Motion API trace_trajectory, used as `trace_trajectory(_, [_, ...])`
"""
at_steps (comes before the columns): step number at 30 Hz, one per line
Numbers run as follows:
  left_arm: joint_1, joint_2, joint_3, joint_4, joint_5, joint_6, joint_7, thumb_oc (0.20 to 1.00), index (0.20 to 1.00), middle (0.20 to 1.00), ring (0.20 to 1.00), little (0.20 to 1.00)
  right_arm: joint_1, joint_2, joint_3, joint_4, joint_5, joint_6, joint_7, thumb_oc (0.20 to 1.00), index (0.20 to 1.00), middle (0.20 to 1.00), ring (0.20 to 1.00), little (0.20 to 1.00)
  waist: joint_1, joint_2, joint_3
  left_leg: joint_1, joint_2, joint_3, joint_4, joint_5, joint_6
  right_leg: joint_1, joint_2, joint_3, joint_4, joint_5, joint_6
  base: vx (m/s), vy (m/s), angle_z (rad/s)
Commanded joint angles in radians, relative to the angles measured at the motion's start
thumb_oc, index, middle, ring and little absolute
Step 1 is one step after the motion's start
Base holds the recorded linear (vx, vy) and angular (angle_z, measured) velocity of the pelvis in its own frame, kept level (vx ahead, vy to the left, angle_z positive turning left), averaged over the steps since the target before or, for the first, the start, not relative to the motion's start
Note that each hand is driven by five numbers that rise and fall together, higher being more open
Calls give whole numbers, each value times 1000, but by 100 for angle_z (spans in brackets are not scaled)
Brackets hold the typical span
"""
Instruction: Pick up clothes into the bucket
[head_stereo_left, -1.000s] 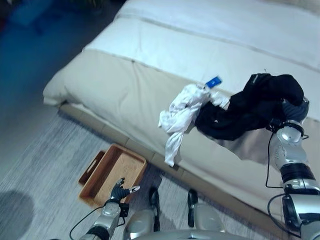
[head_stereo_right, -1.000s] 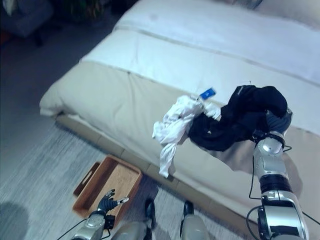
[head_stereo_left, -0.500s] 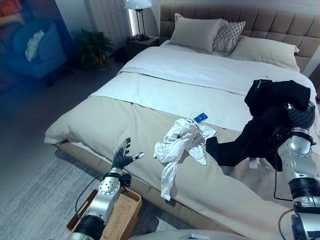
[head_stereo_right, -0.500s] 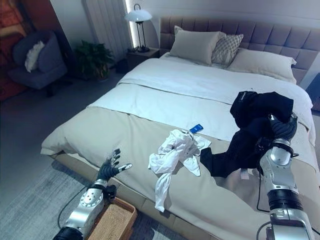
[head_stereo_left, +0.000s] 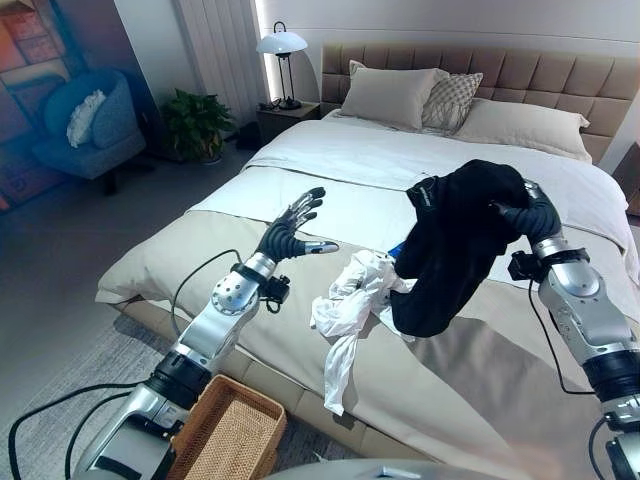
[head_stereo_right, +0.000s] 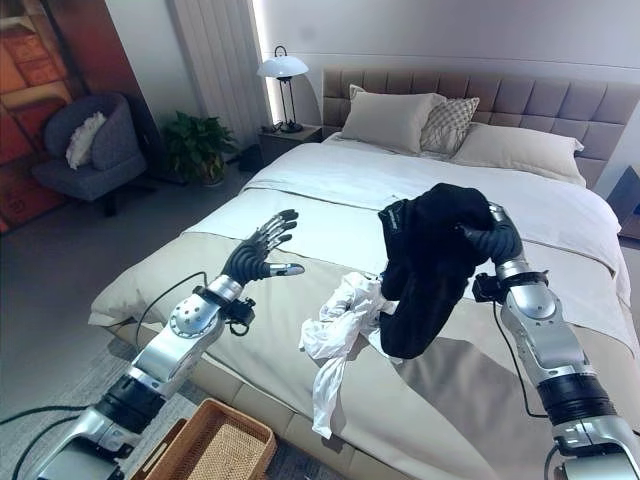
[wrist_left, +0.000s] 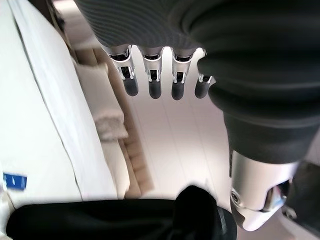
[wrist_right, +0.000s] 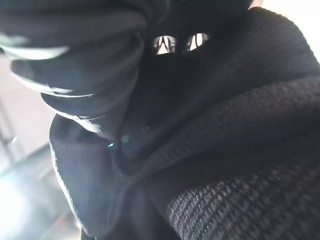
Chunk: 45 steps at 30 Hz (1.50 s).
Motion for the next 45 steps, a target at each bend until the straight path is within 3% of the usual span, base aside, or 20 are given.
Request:
trace_trajectory(1, [-137, 4, -62, 70, -55, -10, -14, 1000, 1000, 1000, 1000, 1000, -152, -54, 9, -77, 80, -62, 41, 200, 200, 200, 200, 200, 14, -65, -61, 15, -15, -38, 70, -119, 9, -33, -76, -44, 93, -25, 70, 2, 9, 7])
trace_trajectory(8, [-216, -44, -136, 113, -126, 20, -20, 1000, 1000, 1000, 1000, 1000, -236, -49, 105, -174, 96, -56, 78, 200, 200, 200, 200, 200, 15, -62, -57, 17, -18, -47, 71, -117, 10, -31, -81, -55, 101, -25, 70, 1, 7, 3])
trace_trajectory(17, [-323, -57, -270, 109, -328, 82, -68, 1000, 1000, 1000, 1000, 1000, -321, -29, 180, -289, 121, -61, 89, 200, 200, 200, 200, 200, 6, -51, -55, 0, -25, -59, 83, -114, 13, -43, -84, -62, 115, -22, 71, -5, 4, 3])
trace_trajectory(22, [-394, -35, -378, 70, -498, 134, -111, 1000, 1000, 1000, 1000, 1000, -351, -23, 218, -329, 136, -61, 94, 200, 200, 200, 200, 200, -3, -46, -58, -5, -25, -66, 83, -109, 10, -46, -85, -68, 118, -23, 71, 0, 0, 0])
trace_trajectory(28, [-497, 9, -484, 45, -531, 164, -131, 1000, 1000, 1000, 1000, 1000, -367, -25, 245, -372, 147, -63, 101, 200, 200, 200, 200, 200, -8, -41, -59, -14, -27, -70, 84, -104, 10, -55, -85, -71, 121, -17, 72, -2, 0, 1])
trace_trajectory(31, [-500, -13, -499, 48, -603, 178, -146, 1000, 1000, 1000, 1000, 1000, -380, -25, 254, -380, 141, -66, 103, 200, 200, 200, 200, 200, -10, -41, -58, -19, -27, -72, 85, -102, 10, -63, -85, -70, 124, -17, 72, 0, 0, 0])
trace_trajectory(33, [-497, -31, -528, 26, -712, 225, -195, 1000, 1000, 1000, 1000, 1000, -394, -16, 260, -370, 151, -70, 101, 200, 200, 200, 200, 200, -17, -39, -59, -23, -27, -70, 84, -101, 9, -68, -85, -69, 123, -16, 73, 0, 0, 0])
trace_trajectory(38, [-439, 25, -536, -23, -809, 267, -257, 1000, 1000, 1000, 1000, 1000, -396, -7, 262, -335, 143, -78, 101, 200, 200, 200, 200, 200, -23, -37, -60, -18, -24, -66, 80, -106, 7, -67, -83, -66, 121, -18, 74, 0, 0, 0])
trace_trajectory(39, [-414, 31, -526, -31, -828, 280, -266, 859, 859, 859, 859, 859, -394, -7, 259, -329, 139, -79, 100, 200, 200, 200, 200, 200, -24, -38, -59, -18, -24, -65, 80, -107, 7, -67, -84, -66, 121, -18, 74, 0, 0, 0])
trace_trajectory(40, [-391, 42, -507, -29, -836, 271, -264, 504, 504, 504, 504, 504, -390, -4, 255, -320, 133, -81, 98, 200, 200, 200, 200, 200, -23, -39, -59, -17, -24, -65, 79, -107, 8, -67, -85, -65, 121, -17, 74, 0, 0, 0])
trace_trajectory(41, [-368, 53, -490, -30, -841, 259, -262, 395, 395, 395, 395, 395, -381, -2, 244, -315, 125, -83, 94, 200, 200, 200, 200, 200, -22, -39, -58, -17, -25, -65, 79, -107, 8, -67, -85, -66, 121, -17, 74, 0, 0, 0])
trace_trajectory(42, [-343, 54, -471, -30, -852, 259, -259, 200, 200, 200, 200, 200, -373, 2, 235, -309, 117, -85, 88, 200, 200, 200, 200, 200, -22, -40, -58, -16, -25, -65, 79, -107, 9, -68, -85, -64, 122, -17, 73, 0, 0, 0])
trace_trajectory(45, [-286, 57, -427, -31, -876, 264, -260, 200, 200, 200, 200, 200, -351, 6, 209, -294, 99, -87, 74, 200, 200, 200, 200, 200, -20, -43, -58, -16, -25, -63, 78, -109, 11, -68, -86, -63, 122, -18, 72, 0, 0, 0])
